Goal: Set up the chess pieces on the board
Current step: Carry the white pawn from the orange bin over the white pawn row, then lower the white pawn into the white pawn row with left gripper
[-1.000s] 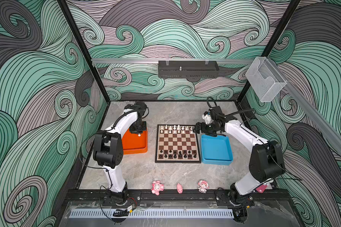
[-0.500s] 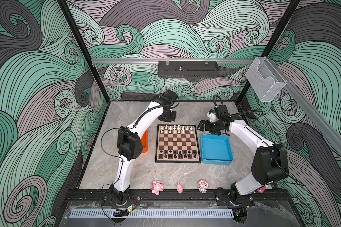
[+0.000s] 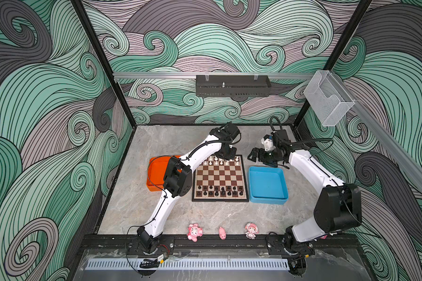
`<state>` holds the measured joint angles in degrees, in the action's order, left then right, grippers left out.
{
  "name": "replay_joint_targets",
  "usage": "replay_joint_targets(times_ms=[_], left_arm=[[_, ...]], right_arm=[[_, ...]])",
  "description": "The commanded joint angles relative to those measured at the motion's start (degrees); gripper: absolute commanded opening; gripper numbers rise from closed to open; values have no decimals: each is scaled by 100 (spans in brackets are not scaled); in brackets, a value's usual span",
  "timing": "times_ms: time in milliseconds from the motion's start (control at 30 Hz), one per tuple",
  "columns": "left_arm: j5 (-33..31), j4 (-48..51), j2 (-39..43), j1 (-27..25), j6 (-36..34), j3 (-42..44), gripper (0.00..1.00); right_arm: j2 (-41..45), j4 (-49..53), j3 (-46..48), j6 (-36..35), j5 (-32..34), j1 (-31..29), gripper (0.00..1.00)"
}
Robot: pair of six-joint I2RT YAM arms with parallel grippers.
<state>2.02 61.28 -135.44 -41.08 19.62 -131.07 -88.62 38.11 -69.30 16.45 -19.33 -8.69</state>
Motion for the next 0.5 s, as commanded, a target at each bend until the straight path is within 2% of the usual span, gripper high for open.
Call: replay_joint_targets(times_ms=[0,467], left_arm=[[-62,-295,-178,-73,130,-148,13],[-305,-914,-595,-278,118,-138,13]], right_arm=[[114,76,100,-131,-31,64,99],[128,-6,228,-142,-156,175,99]])
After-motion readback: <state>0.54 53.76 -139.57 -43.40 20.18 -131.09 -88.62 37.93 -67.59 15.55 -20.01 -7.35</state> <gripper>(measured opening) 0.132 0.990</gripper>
